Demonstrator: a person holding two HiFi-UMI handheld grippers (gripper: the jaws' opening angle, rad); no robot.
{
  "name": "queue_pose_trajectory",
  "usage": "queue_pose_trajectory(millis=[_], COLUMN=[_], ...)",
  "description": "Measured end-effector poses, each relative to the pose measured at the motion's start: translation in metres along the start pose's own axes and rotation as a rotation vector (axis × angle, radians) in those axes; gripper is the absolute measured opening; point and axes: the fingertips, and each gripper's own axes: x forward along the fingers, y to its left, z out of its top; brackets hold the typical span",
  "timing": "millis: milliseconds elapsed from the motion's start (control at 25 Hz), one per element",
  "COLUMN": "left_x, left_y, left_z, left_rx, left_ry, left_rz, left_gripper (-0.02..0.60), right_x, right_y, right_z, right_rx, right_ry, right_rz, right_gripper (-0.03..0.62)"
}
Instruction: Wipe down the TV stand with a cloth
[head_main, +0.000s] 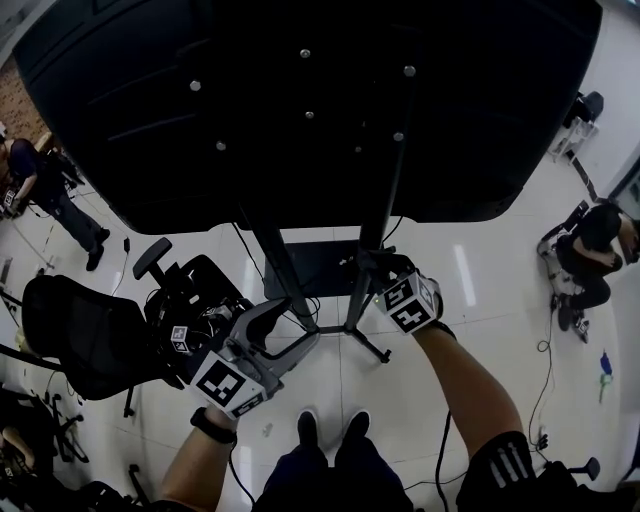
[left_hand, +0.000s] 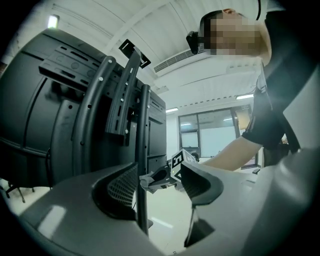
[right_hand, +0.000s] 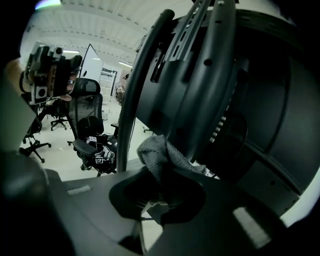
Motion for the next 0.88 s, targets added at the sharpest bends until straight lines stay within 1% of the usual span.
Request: queue_pose_trajectory(millis=[160,360,640,760,880], left_x=[0.002,0.002,0.006,0.01,0.012], left_y=[0.005,0.016,0.023,0.024,0.026], left_z=[-0.023,-0.045,-0.085,-0.096,-0.108], left_rx=[-0.021,-0.037,-0.074,-0.085,-0.094], left_ry=[0.028,0.049,0.085,0.08,0.09], left_rz=[0.002,0.026,0.04,0.041,0.048], left_gripper=[0.296,0.299,0.302,0.304,0.302], right_x=[0.027,0.054,0.103,0.123,0.138], right_y=[0.015,0.031,0.059,0.069,0.078], right_z=[-0.037,-0.07,-0.138,-0.167,-0.199], right_rx=[0.052,0.106,0.155,0.213,0.269], right_ry=[0.04,0.072,0.169,0.207,0.271], right_rz=[0.036,0.078,0.118,0.146,0.16], right_gripper=[0.034,0.034,0.034,0.034,0.034])
